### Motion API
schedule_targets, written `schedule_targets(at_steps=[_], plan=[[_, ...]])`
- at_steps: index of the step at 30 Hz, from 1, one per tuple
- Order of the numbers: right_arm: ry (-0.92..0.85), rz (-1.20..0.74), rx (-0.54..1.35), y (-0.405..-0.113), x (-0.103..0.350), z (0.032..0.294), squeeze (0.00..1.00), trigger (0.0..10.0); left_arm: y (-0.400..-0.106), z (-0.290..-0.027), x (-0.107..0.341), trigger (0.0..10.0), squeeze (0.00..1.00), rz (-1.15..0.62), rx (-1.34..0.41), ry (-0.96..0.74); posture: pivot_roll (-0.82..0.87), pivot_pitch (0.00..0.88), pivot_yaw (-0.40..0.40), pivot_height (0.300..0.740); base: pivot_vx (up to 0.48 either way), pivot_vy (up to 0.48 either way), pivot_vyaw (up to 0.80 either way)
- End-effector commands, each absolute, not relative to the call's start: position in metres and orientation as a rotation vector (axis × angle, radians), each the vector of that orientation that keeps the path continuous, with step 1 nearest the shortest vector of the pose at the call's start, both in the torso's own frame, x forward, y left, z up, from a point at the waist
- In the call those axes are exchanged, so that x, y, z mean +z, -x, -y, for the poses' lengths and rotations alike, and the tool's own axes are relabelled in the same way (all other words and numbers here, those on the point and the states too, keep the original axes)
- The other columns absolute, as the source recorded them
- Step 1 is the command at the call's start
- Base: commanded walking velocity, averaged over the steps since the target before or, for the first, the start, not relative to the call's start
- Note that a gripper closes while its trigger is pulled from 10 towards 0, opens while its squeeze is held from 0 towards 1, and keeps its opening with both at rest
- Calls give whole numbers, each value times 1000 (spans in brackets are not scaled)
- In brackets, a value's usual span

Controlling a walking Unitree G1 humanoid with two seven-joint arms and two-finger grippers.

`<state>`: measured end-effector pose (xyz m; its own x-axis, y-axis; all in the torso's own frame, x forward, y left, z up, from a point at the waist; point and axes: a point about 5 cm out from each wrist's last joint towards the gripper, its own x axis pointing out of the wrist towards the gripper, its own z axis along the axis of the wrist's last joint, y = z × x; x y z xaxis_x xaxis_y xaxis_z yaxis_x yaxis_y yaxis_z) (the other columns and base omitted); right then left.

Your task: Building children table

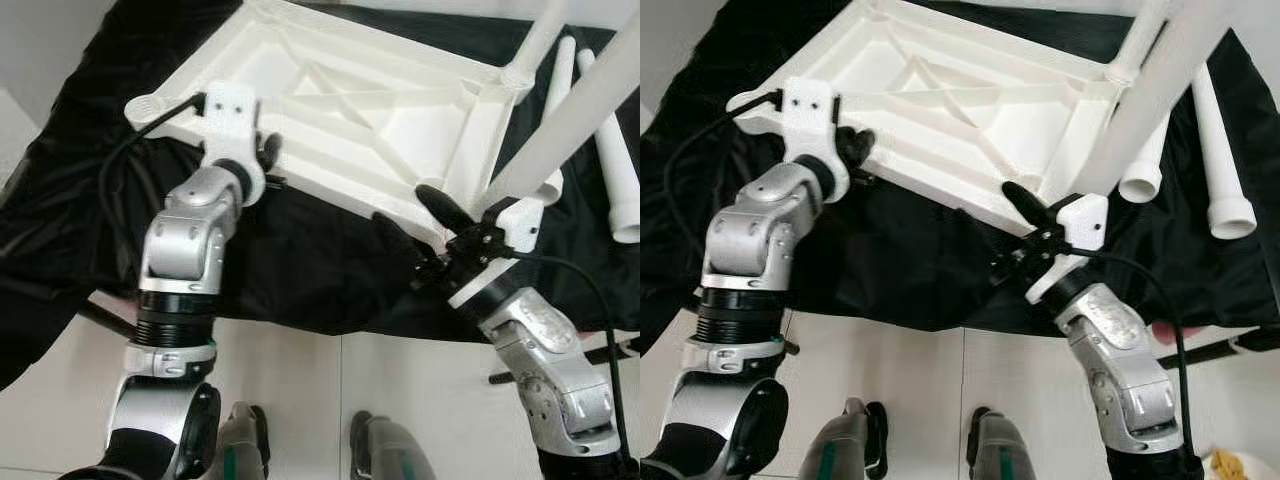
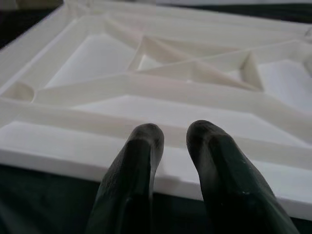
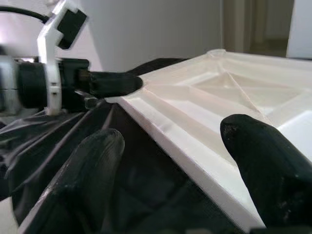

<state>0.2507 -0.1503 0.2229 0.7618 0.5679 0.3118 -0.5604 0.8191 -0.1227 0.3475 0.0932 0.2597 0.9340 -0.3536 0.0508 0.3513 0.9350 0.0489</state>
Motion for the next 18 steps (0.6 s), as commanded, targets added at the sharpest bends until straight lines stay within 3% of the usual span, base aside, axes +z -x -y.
schedule_targets(at_steps=[1,2,7,18], plan=[[50,355,513,-263,223,171,0,10000,-347,-82,271,10000,0,135,-391,-55,-6,122,-16,740,0,0,0],[75,371,392,-275,226,188,0,10000,-347,-75,278,10000,0,175,-410,-54,-8,122,-17,740,0,0,0],[75,381,325,-282,228,198,0,10000,-347,-71,283,10000,0,216,-421,-57,-9,122,-17,740,0,0,0],[10,286,615,-251,201,163,0,10000,-351,-68,265,10000,0,240,-447,-108,-30,135,-1,740,0,0,0]])
